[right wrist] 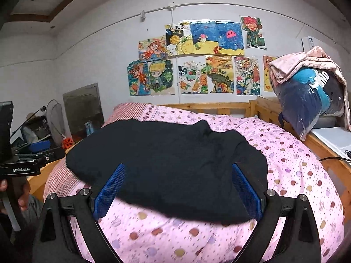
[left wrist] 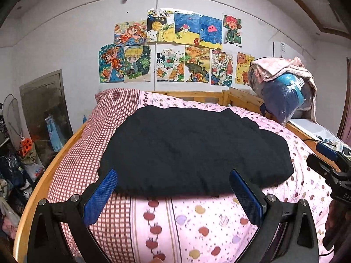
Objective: Fold large clothes
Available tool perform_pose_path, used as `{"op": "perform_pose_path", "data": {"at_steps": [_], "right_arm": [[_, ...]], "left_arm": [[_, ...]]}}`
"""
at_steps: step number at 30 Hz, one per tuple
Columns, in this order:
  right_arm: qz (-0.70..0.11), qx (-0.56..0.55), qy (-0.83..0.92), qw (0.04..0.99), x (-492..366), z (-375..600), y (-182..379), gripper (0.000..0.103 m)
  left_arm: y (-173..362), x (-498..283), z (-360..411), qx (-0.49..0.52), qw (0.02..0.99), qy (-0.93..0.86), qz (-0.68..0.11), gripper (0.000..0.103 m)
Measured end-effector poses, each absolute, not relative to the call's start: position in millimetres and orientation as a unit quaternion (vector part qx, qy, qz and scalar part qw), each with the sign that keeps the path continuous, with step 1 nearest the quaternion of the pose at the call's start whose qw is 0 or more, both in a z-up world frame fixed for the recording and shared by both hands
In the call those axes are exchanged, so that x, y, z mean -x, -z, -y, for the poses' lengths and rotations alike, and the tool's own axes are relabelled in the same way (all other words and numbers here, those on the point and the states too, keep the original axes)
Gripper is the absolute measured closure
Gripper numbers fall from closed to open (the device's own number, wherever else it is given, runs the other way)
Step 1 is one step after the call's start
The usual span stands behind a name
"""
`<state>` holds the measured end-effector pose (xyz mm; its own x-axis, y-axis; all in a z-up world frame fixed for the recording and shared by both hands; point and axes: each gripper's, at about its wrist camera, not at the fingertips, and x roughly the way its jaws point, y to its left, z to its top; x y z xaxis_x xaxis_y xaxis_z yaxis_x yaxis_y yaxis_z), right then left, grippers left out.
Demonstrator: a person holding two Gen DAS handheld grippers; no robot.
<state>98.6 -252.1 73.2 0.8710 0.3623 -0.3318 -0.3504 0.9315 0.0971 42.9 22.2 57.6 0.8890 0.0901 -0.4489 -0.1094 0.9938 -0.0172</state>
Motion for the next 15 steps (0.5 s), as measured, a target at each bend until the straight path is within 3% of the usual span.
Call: {"op": "perform_pose_path", "data": {"at_steps": [15], "right_arm": [[-0.190, -0.019, -0.188, 0.964, -61.1, 254.6, -52.5, 0.008]], "left_arm": [[-35.5, -13.6, -17.8, 0.012, 0.971, -0.051, -0.234, 0.000]]}}
